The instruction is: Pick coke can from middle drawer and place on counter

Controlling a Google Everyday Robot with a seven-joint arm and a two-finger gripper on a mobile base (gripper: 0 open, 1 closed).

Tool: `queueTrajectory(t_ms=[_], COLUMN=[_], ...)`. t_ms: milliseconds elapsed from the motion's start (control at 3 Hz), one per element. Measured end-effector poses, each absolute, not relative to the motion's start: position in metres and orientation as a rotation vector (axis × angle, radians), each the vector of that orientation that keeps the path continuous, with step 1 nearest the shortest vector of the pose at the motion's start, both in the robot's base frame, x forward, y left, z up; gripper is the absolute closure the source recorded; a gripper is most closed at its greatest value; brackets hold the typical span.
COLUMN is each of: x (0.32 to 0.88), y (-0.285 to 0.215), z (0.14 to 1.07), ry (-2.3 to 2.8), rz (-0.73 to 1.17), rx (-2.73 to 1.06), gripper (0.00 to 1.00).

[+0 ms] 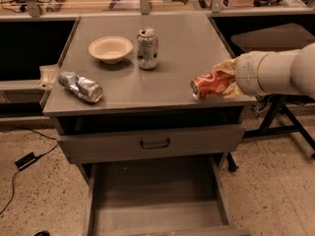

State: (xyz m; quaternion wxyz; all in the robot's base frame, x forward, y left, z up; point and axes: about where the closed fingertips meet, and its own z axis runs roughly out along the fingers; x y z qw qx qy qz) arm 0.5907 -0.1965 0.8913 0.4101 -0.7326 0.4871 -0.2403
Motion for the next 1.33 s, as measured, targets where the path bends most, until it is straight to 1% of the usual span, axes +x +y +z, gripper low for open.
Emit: queueTrajectory(t_ms=[333, 667, 1333], x=[0.612, 0.637, 0.657], y=[-0.185, -0.178, -0.149], z=[0.906, 0.9, 0.87], ry=[1.303, 1.424, 1.589], rz=[-0.602, -0.557, -0.373], rx=[-1.809, -1.8, -1.785], gripper=[1.0, 1.0, 1.0])
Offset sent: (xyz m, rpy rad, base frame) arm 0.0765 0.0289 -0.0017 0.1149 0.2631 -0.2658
